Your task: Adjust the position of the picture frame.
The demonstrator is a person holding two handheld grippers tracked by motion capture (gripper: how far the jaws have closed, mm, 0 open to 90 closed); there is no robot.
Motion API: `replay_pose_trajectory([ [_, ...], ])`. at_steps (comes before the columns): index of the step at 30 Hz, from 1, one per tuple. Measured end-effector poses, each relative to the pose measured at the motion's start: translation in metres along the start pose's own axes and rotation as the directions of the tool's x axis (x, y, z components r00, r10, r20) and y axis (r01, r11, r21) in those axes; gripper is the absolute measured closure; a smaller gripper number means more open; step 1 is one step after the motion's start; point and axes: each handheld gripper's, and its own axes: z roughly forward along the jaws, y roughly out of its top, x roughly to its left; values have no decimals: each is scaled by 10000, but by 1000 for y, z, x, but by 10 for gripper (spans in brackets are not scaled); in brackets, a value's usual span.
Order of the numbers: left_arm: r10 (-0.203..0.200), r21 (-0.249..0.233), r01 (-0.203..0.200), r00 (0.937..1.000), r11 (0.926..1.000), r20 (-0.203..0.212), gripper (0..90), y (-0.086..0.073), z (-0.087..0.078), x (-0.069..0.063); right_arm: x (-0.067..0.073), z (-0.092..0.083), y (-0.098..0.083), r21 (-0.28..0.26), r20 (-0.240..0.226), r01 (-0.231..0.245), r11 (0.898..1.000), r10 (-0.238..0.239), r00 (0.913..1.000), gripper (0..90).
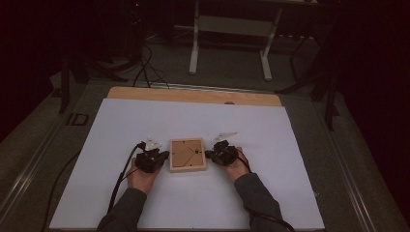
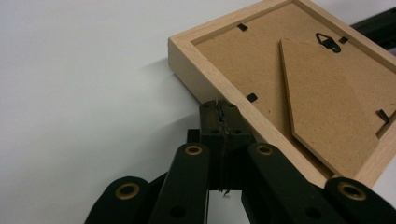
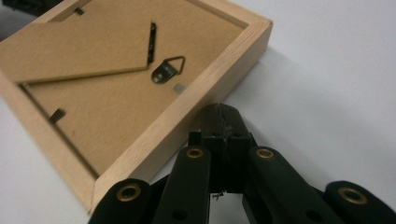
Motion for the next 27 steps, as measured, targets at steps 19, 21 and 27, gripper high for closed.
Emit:
replay_pose_trajectory([
  [19, 246, 56, -249, 9989, 9997, 401, 900, 2, 6, -19, 5, -24, -22, 177, 288, 275, 9995, -280, 9992, 898],
  [21, 235, 73, -238, 9991, 9997, 344, 900, 3, 6, -20, 5, -24, -22, 156, 269, 243, 9996, -247, 9993, 898],
  [27, 169, 61, -170, 9996, 9998, 227, 900, 3, 6, -22, 4, -23, -22, 178, 341, 178, 9997, -184, 9993, 898],
])
